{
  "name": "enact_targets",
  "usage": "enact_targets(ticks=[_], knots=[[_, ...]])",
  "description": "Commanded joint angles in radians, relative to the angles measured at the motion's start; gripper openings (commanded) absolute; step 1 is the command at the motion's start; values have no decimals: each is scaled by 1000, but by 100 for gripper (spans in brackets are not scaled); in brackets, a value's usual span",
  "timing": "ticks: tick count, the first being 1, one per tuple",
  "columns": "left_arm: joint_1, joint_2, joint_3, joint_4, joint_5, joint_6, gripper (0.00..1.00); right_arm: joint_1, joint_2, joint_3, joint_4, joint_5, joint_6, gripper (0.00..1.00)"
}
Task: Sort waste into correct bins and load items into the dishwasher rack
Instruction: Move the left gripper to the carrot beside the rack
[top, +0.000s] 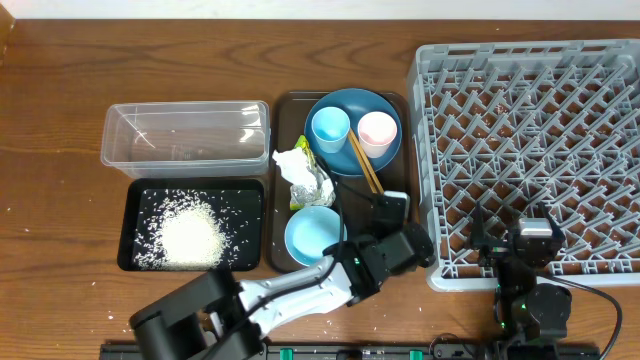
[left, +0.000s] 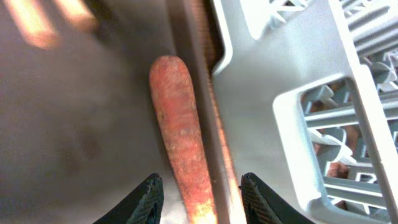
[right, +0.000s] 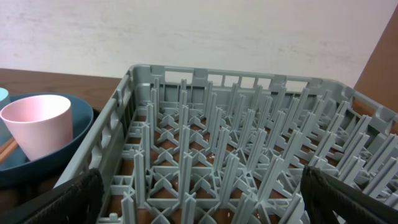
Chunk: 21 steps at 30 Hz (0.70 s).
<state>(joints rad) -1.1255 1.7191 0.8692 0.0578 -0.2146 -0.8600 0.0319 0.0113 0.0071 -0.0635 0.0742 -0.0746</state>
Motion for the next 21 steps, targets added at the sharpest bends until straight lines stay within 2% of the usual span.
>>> enact_targets(ticks=[1, 9, 21], knots=[[-6, 67, -7, 10, -7, -13, 44, -6, -5, -2, -4, -4, -9, 99], [-6, 156, -7, 58, -14, -12, 43, -6, -5, -2, -4, -4, -9, 99], [-6, 39, -7, -188, -87, 21, 44, -6, -5, -2, -4, -4, -9, 99]])
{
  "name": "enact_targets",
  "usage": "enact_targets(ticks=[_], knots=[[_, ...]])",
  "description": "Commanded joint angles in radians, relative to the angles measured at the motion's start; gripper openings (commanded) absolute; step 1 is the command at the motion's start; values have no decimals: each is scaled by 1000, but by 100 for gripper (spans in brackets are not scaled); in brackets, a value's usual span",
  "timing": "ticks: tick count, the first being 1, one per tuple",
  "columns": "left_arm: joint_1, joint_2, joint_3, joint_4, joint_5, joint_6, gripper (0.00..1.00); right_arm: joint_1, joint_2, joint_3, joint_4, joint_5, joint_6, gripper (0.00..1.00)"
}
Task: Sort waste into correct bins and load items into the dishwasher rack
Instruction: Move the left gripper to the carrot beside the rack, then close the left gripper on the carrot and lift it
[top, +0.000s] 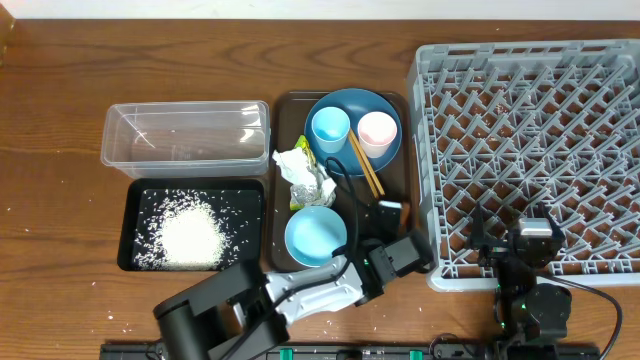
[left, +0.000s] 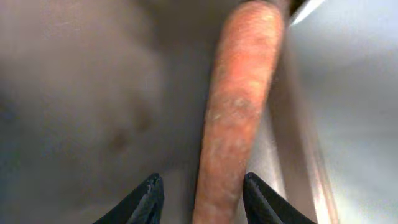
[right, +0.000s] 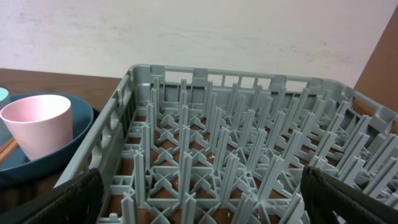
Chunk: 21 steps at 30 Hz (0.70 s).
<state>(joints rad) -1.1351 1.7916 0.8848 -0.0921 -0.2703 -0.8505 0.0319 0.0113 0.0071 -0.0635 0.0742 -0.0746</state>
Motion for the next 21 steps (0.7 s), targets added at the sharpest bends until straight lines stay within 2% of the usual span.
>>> enact_targets(ticks=[1, 3, 8, 17, 21], knots=[[3, -50, -23, -48, -34, 11, 44, -6, -5, -2, -4, -4, -9, 99], [3, -71, -23, -47, -35, 12, 45, -6, -5, -2, -4, -4, -9, 99], [3, -66, -23, 20, -34, 109, 48, -6, -5, -2, -4, -4, -9, 99], [3, -56, -23, 101, -34, 389, 48, -6, -5, -2, -4, -4, -9, 99], [4, -28, -23, 101, -39, 458, 48, -6, -5, -2, -4, -4, -9, 99]])
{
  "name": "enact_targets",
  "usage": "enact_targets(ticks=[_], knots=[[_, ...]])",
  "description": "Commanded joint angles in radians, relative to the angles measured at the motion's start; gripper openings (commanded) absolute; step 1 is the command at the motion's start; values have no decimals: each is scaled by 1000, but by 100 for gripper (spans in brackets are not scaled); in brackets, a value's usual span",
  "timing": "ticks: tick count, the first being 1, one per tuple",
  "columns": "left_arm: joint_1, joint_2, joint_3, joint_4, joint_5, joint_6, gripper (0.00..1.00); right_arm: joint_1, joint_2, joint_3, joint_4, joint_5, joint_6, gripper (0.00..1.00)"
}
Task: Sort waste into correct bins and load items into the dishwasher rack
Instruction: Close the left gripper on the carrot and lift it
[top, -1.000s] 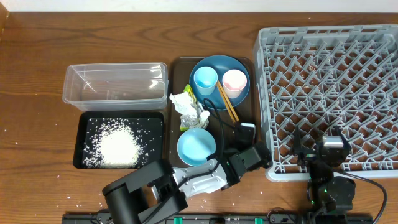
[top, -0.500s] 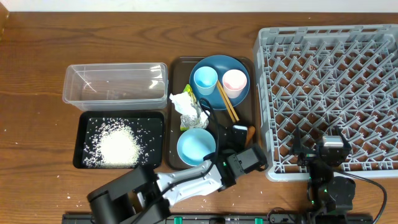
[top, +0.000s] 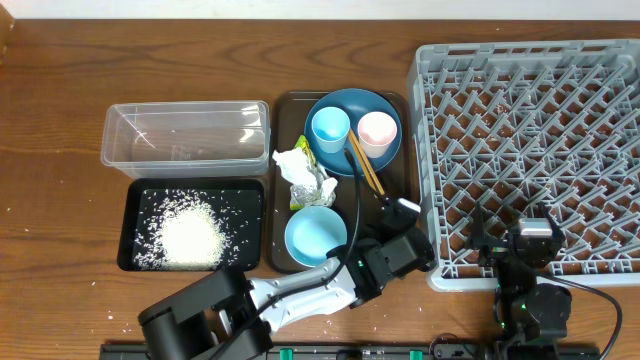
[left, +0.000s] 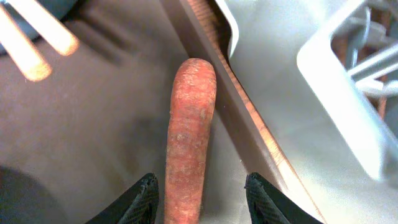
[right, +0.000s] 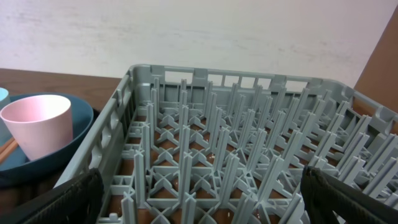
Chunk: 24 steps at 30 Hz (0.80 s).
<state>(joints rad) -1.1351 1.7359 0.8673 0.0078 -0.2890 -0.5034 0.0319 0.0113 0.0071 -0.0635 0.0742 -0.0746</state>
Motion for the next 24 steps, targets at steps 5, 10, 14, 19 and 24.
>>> enact_targets(ticks=[5, 10, 14, 19, 24], knots=[[6, 76, -5, 6, -48, 114, 48, -6, -5, -2, -4, -4, -9, 99], [6, 97, -5, 41, -72, 115, 48, -6, -5, -2, -4, -4, -9, 99], [6, 121, -5, 93, -72, 115, 48, -6, -5, -2, -4, -4, -9, 99], [11, 163, -5, 134, -72, 114, 48, -6, -5, -2, -4, -4, -9, 99], [24, 186, -6, 129, -71, 114, 47, -6, -5, -2, -4, -4, -9, 99]])
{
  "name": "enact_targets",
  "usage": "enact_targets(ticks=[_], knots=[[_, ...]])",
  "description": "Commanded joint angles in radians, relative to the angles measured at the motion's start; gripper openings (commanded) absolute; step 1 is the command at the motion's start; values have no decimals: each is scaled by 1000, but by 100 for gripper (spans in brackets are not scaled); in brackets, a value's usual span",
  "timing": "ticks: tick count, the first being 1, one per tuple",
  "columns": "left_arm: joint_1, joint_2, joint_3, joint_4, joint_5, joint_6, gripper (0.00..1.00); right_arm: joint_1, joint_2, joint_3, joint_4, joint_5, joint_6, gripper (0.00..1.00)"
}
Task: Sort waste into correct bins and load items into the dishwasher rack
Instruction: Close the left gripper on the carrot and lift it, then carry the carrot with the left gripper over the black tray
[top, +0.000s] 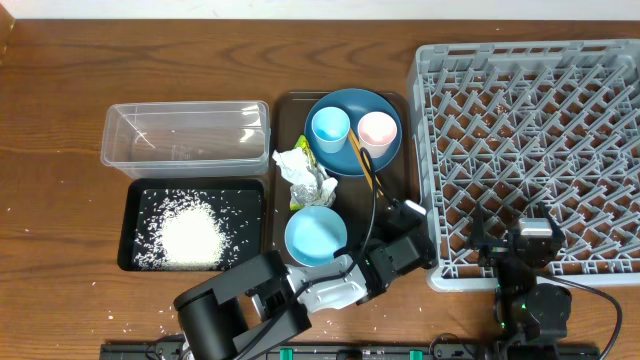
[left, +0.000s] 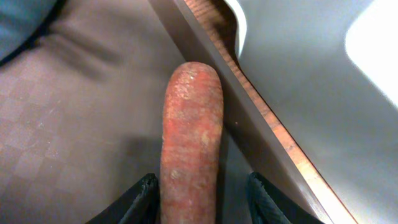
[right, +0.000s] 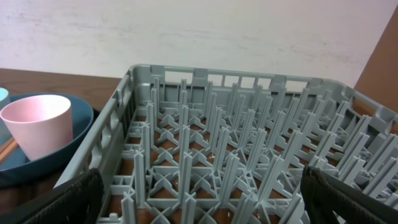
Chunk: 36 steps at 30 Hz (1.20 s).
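An orange carrot lies on the brown tray, along its right rim and beside the grey dishwasher rack. My left gripper is open and low over the carrot, one finger on each side: the left fingertip is close against it and the right one stands apart. In the overhead view the left gripper hides the carrot. My right gripper hangs open over the rack's near edge with nothing between its fingers.
On the tray are a blue plate with a blue cup, a pink cup and chopsticks, a crumpled wrapper and a blue bowl. A clear bin and a black bin of rice stand to the left.
My left gripper has come closer to the carrot: it fills more of the wrist view and the chopstick ends are out of that view. The jaws stay open. The right arm has not moved.
My left gripper was open over the carrot by the tray's right rim. Then it was very close with the carrot seen tilted, then farther back with the chopstick ends in view, and now close again. The carrot lies on the tray throughout. The right arm stayed still.
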<state>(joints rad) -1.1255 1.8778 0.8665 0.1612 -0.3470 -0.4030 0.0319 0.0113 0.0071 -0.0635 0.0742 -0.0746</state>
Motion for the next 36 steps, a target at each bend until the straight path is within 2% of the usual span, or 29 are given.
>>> enact_targets(ticks=[1, 6, 11, 15, 21, 25, 30, 31, 33, 36], knots=[[14, 43, -5, -24, -14, 14, 47, -6, -5, -2, -4, -4, -9, 99], [14, 14, -5, -24, -13, 14, 26, -6, -5, -2, -5, -4, -9, 99], [13, -43, -5, -48, -1, 13, 20, -6, -5, -2, -4, -4, -9, 99], [13, -105, -5, -94, 10, 13, 19, -6, -5, -2, -4, -4, -9, 99], [13, -233, -5, -190, 133, 4, 19, -6, -5, -2, -4, -4, -9, 99], [13, -340, -5, -298, 134, -45, 19, -6, -5, -2, -5, -4, -9, 99], [15, -463, -5, -444, 125, -48, 19, -6, -5, -2, -4, -4, -9, 99], [17, -489, -5, -475, 123, -48, 15, -6, -5, -2, -4, -4, -9, 99], [26, -534, -5, -534, 117, -48, 15, -6, -5, -2, -4, -4, -9, 99], [57, -597, -5, -642, 69, -101, 15, -6, -5, -2, -4, -4, -9, 99]])
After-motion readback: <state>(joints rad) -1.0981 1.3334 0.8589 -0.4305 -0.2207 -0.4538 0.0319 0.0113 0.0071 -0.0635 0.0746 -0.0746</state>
